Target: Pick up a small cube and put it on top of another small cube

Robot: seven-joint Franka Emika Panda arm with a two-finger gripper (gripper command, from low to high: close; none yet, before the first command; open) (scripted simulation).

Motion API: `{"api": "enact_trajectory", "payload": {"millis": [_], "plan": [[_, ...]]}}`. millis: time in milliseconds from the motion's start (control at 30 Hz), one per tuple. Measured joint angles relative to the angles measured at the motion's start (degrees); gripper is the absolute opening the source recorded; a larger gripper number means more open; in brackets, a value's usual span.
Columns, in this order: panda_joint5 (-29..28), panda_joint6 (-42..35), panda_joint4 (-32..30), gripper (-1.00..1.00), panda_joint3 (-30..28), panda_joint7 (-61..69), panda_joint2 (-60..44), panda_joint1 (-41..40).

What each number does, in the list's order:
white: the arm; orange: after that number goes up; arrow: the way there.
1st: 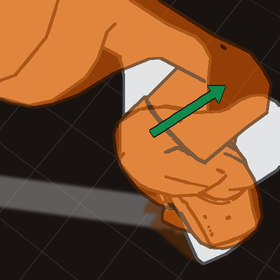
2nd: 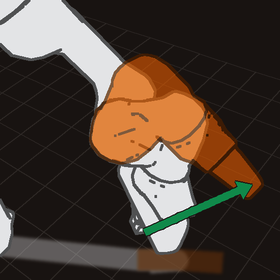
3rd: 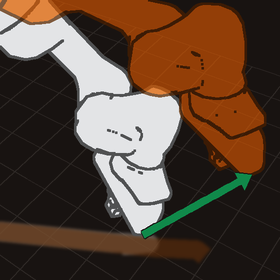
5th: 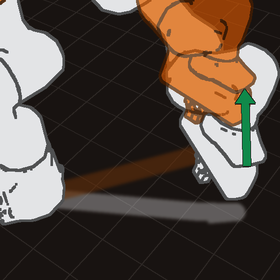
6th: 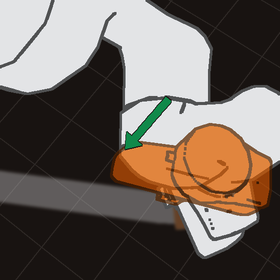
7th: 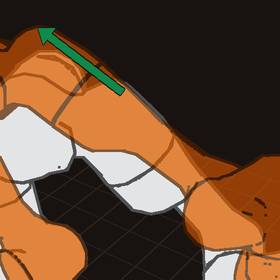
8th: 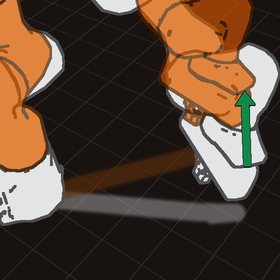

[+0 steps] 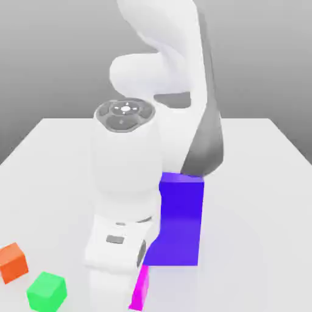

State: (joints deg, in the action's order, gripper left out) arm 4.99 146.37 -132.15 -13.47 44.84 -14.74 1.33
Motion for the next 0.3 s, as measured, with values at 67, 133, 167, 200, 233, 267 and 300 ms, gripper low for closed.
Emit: {"api": "enact_trajectory", "payload": {"millis": [67, 133, 167, 200, 233, 267, 300], "plan": [[1.36, 0.84, -1.49, -1.00, -1.91, 4.05, 0.47, -3.93], [4.10, 3.95, -1.84, -1.00, -1.97, 8.11, -2.51, -7.51], [5.33, 5.70, -1.81, -1.00, -1.38, 9.34, -4.39, -8.58], [6.28, 7.09, -1.75, 1.00, -0.82, 10.20, -5.93, -9.34], [6.28, 7.09, -1.75, 1.00, -0.82, 10.20, -5.93, -9.34], [6.28, 7.09, -1.75, 1.00, -0.82, 10.20, -5.93, -9.34], [6.28, 7.09, -1.75, 1.00, -0.82, 10.20, -5.93, -9.34]]}}
